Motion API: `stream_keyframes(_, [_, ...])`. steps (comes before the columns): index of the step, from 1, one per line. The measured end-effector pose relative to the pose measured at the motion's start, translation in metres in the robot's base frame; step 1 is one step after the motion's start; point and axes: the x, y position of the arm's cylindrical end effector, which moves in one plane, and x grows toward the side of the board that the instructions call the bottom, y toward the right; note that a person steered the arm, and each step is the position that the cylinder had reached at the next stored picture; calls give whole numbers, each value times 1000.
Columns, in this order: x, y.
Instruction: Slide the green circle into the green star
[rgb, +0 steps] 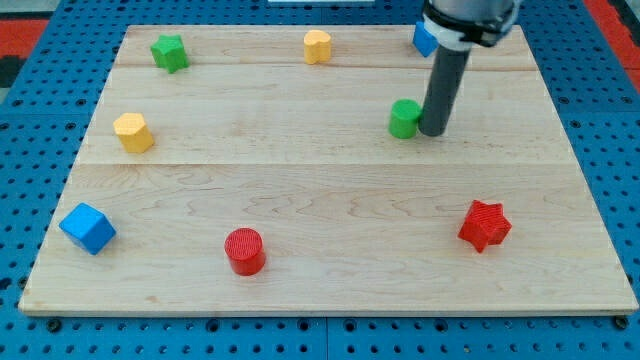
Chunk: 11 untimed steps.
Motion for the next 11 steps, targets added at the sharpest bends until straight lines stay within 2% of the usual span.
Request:
stream_keyframes(1, [-37, -69])
stream_keyframes(2, [-38, -195])
stream_keyframes(3, [11, -199])
stream_keyframes(4, [27, -215])
stream_keyframes(5, [-23, -262])
stream_keyframes(6, [-61, -271])
stream_keyframes(8, [-75, -203])
stream_keyframes(10, [-117, -270])
stream_keyframes(11, [-170, -234])
